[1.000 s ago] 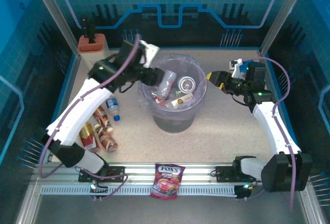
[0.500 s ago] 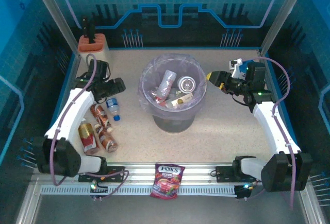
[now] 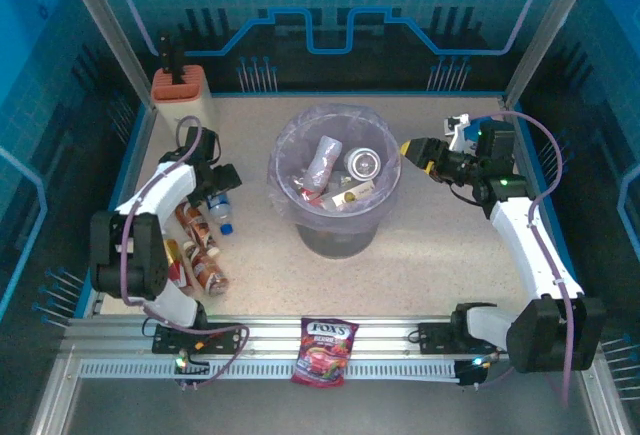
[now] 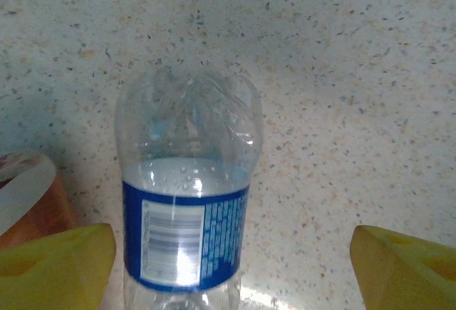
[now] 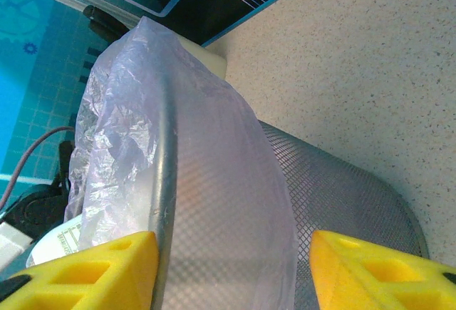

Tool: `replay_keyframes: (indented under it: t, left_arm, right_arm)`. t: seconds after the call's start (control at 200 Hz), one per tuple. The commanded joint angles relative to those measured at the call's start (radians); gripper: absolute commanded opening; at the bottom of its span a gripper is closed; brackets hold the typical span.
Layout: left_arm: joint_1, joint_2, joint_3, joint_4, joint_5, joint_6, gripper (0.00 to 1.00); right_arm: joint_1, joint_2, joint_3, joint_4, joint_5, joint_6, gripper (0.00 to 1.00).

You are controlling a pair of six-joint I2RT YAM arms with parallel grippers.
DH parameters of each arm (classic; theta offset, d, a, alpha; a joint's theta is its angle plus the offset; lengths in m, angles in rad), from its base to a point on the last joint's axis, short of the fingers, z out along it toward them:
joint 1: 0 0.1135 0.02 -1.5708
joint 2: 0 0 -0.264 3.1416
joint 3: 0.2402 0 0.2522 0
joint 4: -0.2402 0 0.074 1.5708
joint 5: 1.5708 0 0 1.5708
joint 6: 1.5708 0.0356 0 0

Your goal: Put the plastic bottles in the bin

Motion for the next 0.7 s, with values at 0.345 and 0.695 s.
replay_keyframes:
  t: [0.345,0.695]
  left_arm:
    - [0.010,0.106,-0.013,0.075,0.068,-0.035,0.62]
    - [0.010,0.018,0.037,0.019,0.066,-0.010,0.45]
  right_arm:
    - [0.006,-0.023,0.010,-0.020,-0.015,-0.022,0.59]
    - [0.002,-0.021,0.008,-0.015,-0.015,-0.021,0.59]
